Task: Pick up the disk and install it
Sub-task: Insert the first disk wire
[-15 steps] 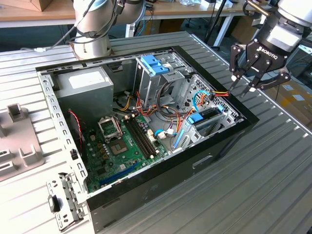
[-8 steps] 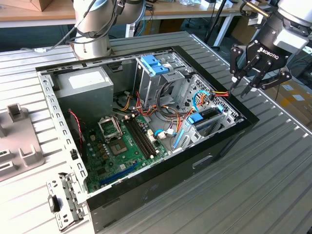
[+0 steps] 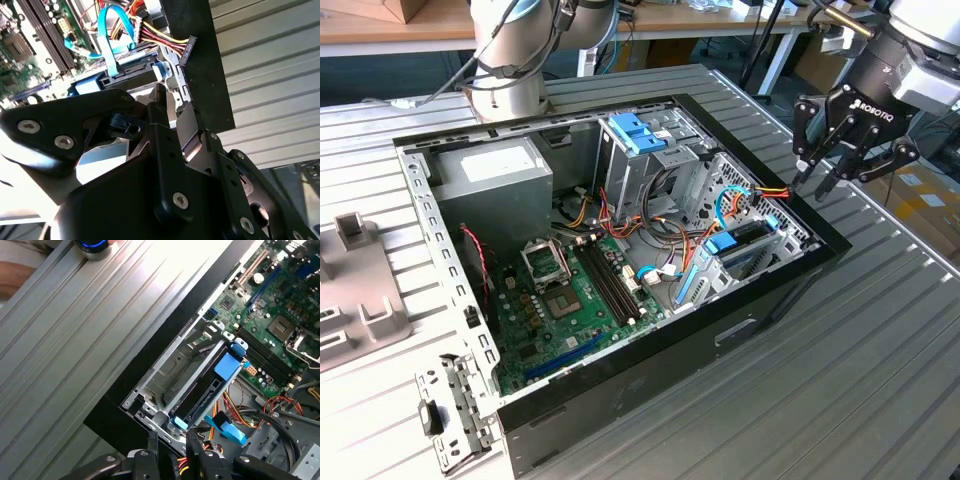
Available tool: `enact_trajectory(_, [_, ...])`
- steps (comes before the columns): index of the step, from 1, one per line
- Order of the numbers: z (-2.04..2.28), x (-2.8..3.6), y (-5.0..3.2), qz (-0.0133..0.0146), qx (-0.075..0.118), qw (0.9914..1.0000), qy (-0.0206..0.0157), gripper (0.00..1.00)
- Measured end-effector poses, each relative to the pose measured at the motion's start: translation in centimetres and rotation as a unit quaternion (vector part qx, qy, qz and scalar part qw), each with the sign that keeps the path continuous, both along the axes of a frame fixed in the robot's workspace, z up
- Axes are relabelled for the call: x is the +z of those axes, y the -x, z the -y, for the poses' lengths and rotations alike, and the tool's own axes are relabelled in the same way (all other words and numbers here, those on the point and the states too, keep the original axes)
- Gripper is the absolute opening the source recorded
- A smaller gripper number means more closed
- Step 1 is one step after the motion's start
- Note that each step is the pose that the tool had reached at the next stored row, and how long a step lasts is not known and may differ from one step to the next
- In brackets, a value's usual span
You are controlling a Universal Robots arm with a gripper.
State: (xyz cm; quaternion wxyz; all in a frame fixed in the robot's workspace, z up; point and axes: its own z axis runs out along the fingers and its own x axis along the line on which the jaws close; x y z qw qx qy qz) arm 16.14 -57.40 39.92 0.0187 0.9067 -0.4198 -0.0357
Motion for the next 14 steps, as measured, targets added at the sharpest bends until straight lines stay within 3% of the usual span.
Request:
enact_trajectory(2, [0.0,-0.01,0.0,0.0,0.023,0.99974,0.0,0.36])
enact_trajectory(4, [0.0,-0.01,0.0,0.0,0.046,0.99892,0.0,0.36])
enact_trajectory(7, [0.0,-0.02,-0.01,0.0,0.077,0.99701,0.0,0.36])
enact_trajectory(8, [0.0,-0.06,-0.03,0.0,0.097,0.99531,0.0,0.36])
enact_trajectory(9, [-0.02,-0.1,-0.14,0.0,0.104,0.99457,0.0001,0.36])
enact_trajectory(14, [-0.42,-0.53,-0.65,0.0,0.101,0.99487,0.0,0.36])
